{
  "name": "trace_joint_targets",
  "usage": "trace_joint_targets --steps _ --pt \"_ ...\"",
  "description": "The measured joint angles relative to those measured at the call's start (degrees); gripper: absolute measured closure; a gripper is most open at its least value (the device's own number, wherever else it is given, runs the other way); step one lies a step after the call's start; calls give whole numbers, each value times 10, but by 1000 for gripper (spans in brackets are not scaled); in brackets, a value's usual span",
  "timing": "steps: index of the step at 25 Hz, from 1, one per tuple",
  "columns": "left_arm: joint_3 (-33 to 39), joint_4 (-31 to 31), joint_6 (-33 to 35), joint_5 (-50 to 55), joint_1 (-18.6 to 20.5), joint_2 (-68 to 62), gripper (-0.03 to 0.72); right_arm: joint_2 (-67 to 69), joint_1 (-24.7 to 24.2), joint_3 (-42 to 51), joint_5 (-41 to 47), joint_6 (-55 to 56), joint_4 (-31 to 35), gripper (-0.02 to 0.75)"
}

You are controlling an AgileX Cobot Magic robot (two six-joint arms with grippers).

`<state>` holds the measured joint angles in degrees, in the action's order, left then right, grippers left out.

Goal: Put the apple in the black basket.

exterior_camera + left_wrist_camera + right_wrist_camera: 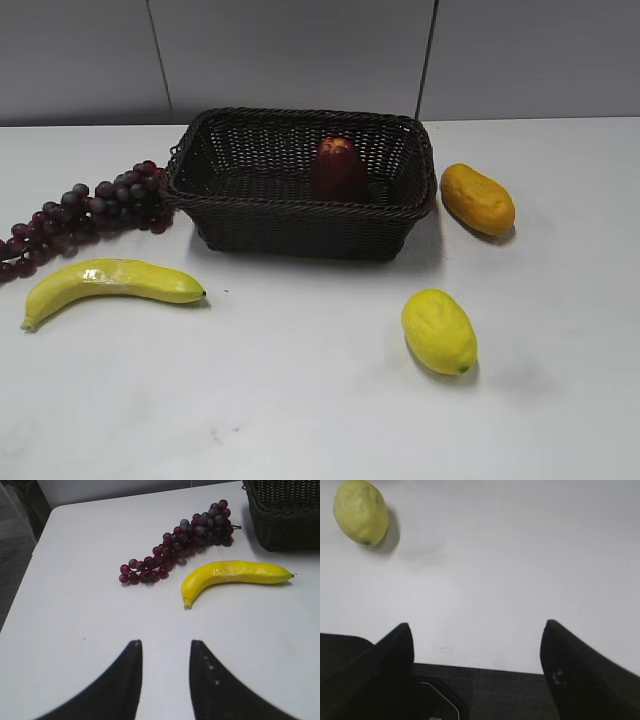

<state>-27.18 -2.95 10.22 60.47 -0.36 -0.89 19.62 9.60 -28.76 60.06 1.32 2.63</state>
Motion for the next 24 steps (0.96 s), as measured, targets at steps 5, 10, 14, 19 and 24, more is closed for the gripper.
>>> trace_joint_targets --steps 5,10,14,19,24 --pt "0 0 0 0 0 0 451 -64 0 0 0 0 -1 144" --pt "0 0 0 0 0 0 451 -141 0 1 0 0 -5 144" --pt "0 0 0 0 0 0 451 -194 0 3 0 0 -5 145" --pt "0 0 0 0 0 0 451 -198 0 3 0 0 -9 145" --pt "0 0 0 0 0 0 451 -198 0 3 0 1 -11 145"
